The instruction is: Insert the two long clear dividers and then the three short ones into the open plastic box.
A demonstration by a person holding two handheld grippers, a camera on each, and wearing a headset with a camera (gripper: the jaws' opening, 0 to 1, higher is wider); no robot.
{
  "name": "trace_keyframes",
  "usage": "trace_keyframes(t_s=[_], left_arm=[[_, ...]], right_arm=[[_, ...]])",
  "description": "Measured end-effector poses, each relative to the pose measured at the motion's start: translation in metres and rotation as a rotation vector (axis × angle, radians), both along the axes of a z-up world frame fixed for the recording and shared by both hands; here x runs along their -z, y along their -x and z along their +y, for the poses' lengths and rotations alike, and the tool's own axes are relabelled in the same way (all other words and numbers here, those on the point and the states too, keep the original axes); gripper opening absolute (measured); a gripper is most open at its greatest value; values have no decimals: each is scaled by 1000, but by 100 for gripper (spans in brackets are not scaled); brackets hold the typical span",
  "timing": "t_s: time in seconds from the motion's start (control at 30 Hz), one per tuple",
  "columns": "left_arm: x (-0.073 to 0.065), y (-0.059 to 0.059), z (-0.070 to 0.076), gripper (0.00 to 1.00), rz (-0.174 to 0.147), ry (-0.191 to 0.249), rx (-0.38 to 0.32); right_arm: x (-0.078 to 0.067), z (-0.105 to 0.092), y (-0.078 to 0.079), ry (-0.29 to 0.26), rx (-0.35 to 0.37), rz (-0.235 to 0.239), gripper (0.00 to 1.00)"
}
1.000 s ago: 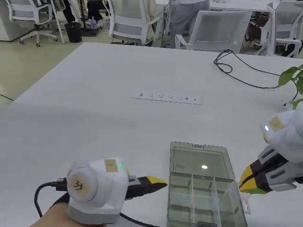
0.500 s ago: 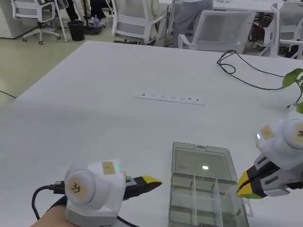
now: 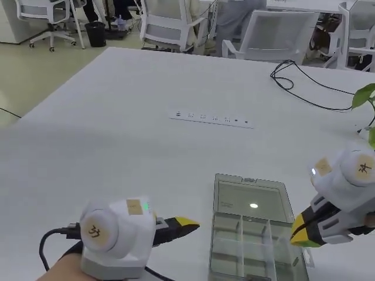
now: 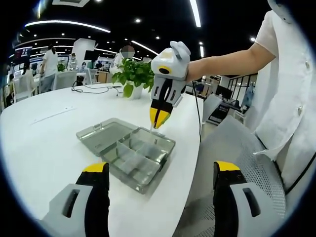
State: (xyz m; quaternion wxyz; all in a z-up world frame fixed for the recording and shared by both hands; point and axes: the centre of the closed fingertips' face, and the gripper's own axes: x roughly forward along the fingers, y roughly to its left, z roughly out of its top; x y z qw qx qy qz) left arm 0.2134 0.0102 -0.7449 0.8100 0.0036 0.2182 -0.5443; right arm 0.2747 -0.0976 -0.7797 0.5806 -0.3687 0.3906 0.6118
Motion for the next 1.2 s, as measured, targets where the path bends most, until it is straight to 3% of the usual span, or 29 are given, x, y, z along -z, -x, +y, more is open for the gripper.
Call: trace_keyframes(t_s=[0.2, 0.5, 1.2], left_arm=[[1, 0, 0, 89, 3, -1, -4], [1, 1, -1, 90, 2, 2, -9], [3, 3, 1, 90, 11, -3, -9]], right_arm=[[2, 0, 0, -16, 9, 17, 3], [4, 1, 2, -32, -3, -4, 3], [32, 3, 3, -31, -15, -31, 3]])
